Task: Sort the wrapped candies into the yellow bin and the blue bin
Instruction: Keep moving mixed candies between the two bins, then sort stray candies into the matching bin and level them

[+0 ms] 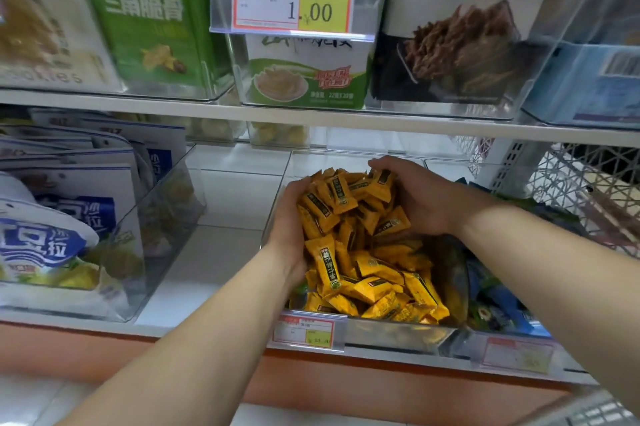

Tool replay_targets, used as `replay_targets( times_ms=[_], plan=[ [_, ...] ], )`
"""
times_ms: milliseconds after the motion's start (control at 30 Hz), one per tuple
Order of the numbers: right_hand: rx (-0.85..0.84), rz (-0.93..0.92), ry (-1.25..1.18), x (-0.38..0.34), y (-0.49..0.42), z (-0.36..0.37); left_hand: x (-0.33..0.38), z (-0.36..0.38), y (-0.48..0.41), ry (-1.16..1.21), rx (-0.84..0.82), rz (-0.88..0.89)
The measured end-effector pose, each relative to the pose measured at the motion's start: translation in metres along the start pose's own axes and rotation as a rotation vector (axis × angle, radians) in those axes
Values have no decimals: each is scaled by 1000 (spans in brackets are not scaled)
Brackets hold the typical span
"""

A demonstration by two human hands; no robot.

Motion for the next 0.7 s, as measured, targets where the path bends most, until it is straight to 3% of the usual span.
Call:
replay_targets(
  times_ms=[300, 500, 633, 700],
  plan=[
    [-28, -100, 53, -7, 6, -11, 8, 7, 11, -57, 37, 56],
    [-5, -136, 247, -12, 9, -22, 20, 8, 17, -145, 113, 126],
    [84, -184, 391, -18, 18, -18, 22, 5, 16, -227, 149, 119],
    [212, -360, 500, -32, 22, -13, 23, 2, 15, -312, 175, 127]
  ],
)
Point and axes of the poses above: each hand's wrist, its own y-axis away from the middle knuckle, its own z-axis out of the palm, x = y × z, the point moved 7 cm from there along -y, towards the middle knuckle, and after that the axes turned 6 degrees about x, right-handed, at the moved point
